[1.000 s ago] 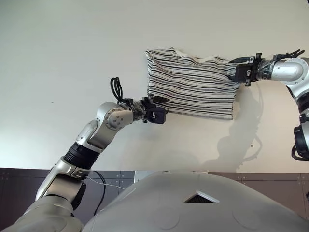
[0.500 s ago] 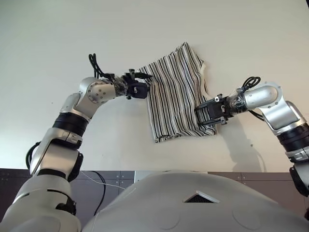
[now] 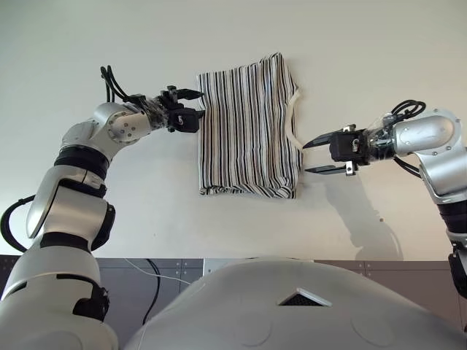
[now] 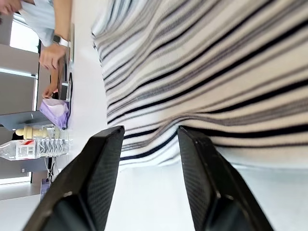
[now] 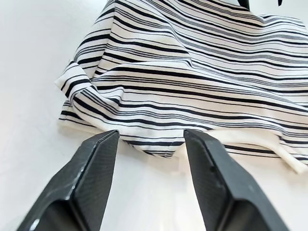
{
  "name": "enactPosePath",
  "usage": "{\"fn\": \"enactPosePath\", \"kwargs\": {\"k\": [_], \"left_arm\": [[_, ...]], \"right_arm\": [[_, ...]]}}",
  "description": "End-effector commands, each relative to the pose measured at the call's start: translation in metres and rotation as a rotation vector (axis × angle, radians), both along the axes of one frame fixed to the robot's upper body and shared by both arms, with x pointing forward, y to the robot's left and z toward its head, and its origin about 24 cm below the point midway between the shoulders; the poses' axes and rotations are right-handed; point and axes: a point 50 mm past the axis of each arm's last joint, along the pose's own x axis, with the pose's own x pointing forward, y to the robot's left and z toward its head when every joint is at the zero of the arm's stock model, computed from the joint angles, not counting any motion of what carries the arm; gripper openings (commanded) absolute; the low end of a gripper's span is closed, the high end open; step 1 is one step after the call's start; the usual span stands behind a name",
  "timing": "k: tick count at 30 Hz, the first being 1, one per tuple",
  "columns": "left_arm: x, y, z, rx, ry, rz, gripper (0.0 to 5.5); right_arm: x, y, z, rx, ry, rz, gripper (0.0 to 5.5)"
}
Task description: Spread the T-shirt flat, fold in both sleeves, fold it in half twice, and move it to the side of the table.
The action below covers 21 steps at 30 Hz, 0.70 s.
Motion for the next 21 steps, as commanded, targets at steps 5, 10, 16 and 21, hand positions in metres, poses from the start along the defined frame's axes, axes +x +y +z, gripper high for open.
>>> {"fn": "enactPosePath", "kwargs": {"k": [5, 10, 16, 21], "left_arm": [[-0.108, 0.039, 0.023, 0.0, 0.095, -0.107, 2.59], [-0.151, 0.035, 0.002, 0.071, 0.154, -0.15, 3.17], [-0.158, 0.023, -0.016, 0.093, 0.181, -0.174, 3.17], [-0.156, 0.02, -0.028, 0.092, 0.18, -0.164, 3.17]], "right_arm": [[-0.043, -0.037, -0.001, 0.111, -0.08, -0.24, 2.51], [-0.057, -0.031, -0.014, 0.127, -0.087, -0.3, 2.51], [-0.051, -0.022, -0.016, 0.144, -0.114, -0.297, 2.51], [-0.049, -0.015, -0.018, 0.149, -0.119, -0.275, 2.51]]}}
